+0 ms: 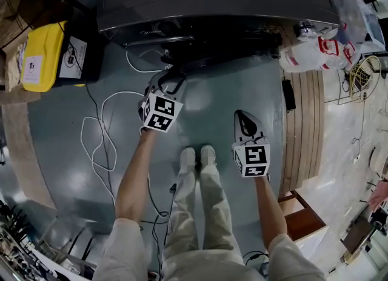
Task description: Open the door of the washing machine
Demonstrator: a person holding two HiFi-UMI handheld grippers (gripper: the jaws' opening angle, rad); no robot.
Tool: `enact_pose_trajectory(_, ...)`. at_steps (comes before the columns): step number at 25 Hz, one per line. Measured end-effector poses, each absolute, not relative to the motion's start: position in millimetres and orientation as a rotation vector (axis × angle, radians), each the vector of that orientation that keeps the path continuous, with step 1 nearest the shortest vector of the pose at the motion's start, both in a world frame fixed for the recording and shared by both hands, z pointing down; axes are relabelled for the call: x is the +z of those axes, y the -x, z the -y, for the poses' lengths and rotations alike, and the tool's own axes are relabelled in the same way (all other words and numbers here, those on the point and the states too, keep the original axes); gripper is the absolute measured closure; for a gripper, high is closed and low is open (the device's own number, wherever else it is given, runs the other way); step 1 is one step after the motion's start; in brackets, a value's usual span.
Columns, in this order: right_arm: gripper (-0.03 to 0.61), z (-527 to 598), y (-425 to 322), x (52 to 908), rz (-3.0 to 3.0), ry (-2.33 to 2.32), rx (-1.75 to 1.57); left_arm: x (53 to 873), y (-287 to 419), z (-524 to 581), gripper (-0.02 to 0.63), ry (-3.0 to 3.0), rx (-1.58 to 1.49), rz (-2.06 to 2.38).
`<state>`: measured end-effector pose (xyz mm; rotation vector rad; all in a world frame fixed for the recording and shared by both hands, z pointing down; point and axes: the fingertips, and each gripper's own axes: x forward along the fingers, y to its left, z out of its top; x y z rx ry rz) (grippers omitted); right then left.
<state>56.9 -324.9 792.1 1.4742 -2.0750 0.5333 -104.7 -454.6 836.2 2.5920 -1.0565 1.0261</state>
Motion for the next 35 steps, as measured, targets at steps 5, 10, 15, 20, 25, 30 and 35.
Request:
enact_pose_trajectory(5,0.58,302.7,-57.8,787.6,2.048,-1.492,0.511,835.7,96.4,403.4,0.465,-2.588,0.977,0.976)
enact_pose_trajectory(10,0.58,278.9,-66.4,778.9,2.011,-1.538,0.513,832.8,82.3,353.4,0.479,-2.57,0.952,0.899)
enact_pose_trajectory(15,0.58,258.5,-77.0,768.3,1.982,-1.605,0.542,830.9,66.7,314.5,0.488,-2.545,0.954,0.825)
enact_pose_trajectory(20,0.58,238.8,-93.7,762.6,1.939,-1.665,0.574,828.3,47.9,280.5,0.497,-2.513,0.937,0.774)
enact_pose_trajectory(25,0.58,221.3,-117.9,758.5,1.892,-1.725,0.586,829.9,23.9,246.1,0.509,-2.495,0.938,0.707)
enact_pose_trajectory(30,0.58,199.0,-148.9,758.8,1.827,-1.805,0.62,828.2,0.1,218.9,0.502,-2.49,0.926,0.663)
enact_pose_trajectory(35,0.58,171.9,-183.4,764.2,1.745,-1.884,0.661,830.1,-17.7,199.9,0.499,-2.458,0.921,0.642)
